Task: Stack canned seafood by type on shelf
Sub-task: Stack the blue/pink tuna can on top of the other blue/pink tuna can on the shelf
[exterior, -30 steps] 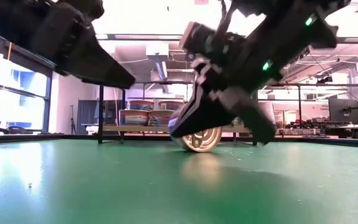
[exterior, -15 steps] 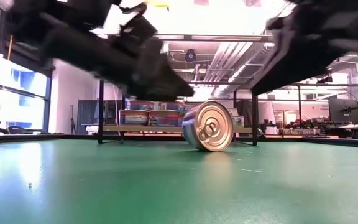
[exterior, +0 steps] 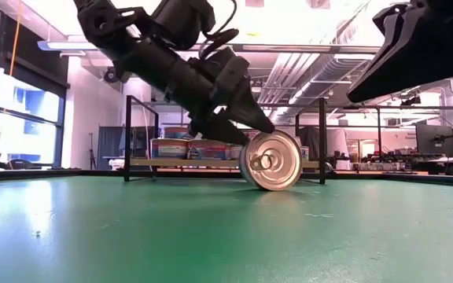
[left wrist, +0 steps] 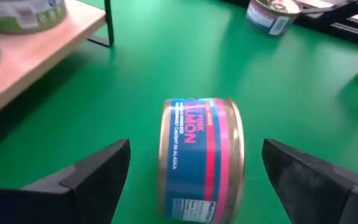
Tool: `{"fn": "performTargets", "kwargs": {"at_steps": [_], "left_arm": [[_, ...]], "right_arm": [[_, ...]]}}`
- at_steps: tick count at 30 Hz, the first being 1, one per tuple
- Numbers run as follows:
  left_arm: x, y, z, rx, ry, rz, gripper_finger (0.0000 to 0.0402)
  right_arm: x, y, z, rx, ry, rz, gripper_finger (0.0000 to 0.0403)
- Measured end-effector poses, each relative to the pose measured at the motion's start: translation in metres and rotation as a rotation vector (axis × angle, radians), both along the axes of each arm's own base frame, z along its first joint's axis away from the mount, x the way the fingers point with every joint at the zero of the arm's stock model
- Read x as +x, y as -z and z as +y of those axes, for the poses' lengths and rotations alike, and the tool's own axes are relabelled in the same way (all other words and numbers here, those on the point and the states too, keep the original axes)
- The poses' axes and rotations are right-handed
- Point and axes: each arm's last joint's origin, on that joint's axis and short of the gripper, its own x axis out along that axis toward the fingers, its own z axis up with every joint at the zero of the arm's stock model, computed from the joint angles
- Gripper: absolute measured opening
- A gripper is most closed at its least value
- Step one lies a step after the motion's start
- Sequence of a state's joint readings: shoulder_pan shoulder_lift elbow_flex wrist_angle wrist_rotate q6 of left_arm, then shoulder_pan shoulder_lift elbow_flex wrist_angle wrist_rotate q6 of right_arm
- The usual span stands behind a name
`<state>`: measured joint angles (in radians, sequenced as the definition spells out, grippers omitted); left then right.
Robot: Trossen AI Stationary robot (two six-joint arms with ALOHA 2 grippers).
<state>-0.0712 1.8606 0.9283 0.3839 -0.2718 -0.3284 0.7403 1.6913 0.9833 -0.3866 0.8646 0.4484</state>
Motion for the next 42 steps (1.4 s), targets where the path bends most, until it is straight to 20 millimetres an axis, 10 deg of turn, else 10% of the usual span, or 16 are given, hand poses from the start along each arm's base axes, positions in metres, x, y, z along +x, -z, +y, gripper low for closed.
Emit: {"fn": "performTargets", "kwargs": {"at_steps": [11, 20, 27, 35, 42], "left_arm": [[0.001, 0.001, 0.007, -0.058, 0.094, 0.011, 0.0344], [0.004, 0.011, 0.007, -0.071, 0.116, 0.012, 0.0264], [0.006, 0.015, 0.006, -0.091, 0.147, 0.025, 0.0155], [0.006, 0.009, 0.002, -0.228, 0.231, 0.012, 0.0152], [-0.01, -0.034, -0.005, -0.47, 0.4, -0.02, 0.0152]], "right_arm": [[0.001, -0.001, 0.001, 0.012, 0.0, -0.014, 0.0], [0.003, -0.002, 0.002, 0.03, -0.001, -0.035, 0.0017], [0.004, -0.003, 0.003, 0.02, -0.016, -0.036, 0.0101], [0.005, 0.0, 0.005, -0.155, -0.187, 0.076, 0.0224], [0.012, 0.022, 0.02, -0.57, -0.439, 0.188, 0.0249]]}}
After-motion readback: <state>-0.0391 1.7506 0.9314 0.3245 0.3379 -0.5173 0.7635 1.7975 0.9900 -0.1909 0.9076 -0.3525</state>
